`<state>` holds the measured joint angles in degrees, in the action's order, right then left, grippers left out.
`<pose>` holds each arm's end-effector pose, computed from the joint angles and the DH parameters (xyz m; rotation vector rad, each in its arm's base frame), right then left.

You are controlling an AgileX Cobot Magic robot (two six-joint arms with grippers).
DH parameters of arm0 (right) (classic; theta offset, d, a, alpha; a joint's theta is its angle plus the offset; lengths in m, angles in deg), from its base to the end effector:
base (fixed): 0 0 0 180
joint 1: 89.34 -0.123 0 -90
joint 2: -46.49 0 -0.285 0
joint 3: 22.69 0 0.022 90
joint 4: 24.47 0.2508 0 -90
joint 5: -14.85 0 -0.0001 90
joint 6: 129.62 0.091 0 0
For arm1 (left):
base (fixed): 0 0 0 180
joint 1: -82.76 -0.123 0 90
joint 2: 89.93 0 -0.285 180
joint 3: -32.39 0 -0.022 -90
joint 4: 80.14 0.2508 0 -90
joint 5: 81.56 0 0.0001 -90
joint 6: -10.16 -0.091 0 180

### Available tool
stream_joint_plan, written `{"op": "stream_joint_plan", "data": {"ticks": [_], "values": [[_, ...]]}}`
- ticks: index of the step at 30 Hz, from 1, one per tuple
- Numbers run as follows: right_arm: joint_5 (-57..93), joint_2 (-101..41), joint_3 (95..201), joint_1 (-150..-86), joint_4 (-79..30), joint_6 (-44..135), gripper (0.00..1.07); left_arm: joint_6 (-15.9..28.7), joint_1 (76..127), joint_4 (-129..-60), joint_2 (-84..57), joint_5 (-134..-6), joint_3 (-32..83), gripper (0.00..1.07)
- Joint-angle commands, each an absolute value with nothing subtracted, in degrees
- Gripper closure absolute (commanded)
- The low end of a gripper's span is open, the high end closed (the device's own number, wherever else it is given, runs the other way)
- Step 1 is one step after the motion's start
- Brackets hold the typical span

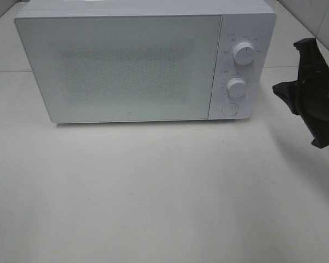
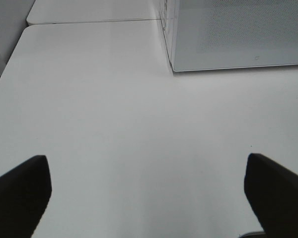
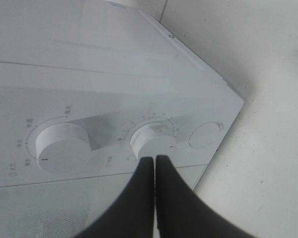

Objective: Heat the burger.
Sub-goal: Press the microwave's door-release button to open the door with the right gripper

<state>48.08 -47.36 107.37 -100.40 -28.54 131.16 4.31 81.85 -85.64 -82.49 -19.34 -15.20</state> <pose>0.2644 0.0553 0.1859 1.1158 1.7592 1.0344 -0.0089 -0.0079 0.2802 0.0952 2.0407 -0.0411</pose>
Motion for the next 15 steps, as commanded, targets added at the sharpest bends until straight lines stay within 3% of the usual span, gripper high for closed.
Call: {"op": "stream_joint_plan", "data": {"ticks": [1, 4, 12, 15], "values": [[50.9, -49.9, 107.3, -105.0, -18.5, 127.7, 1.07, 4.1, 81.7, -85.9, -82.7, -20.2, -15.2, 0.09], [51.9, -50.8, 107.3, -106.2, -16.2, 126.8, 1.07, 4.1, 81.7, -85.9, -82.7, -20.2, -15.2, 0.09], [60.6, -58.9, 107.3, -116.8, 2.1, 125.7, 1.07, 4.1, 81.7, -85.9, -82.7, -20.2, -15.2, 0.09], [61.1, -59.6, 107.3, -117.5, 3.4, 125.7, 1.07, 4.1, 81.7, -85.9, -82.7, -20.2, -15.2, 0.09]]}}
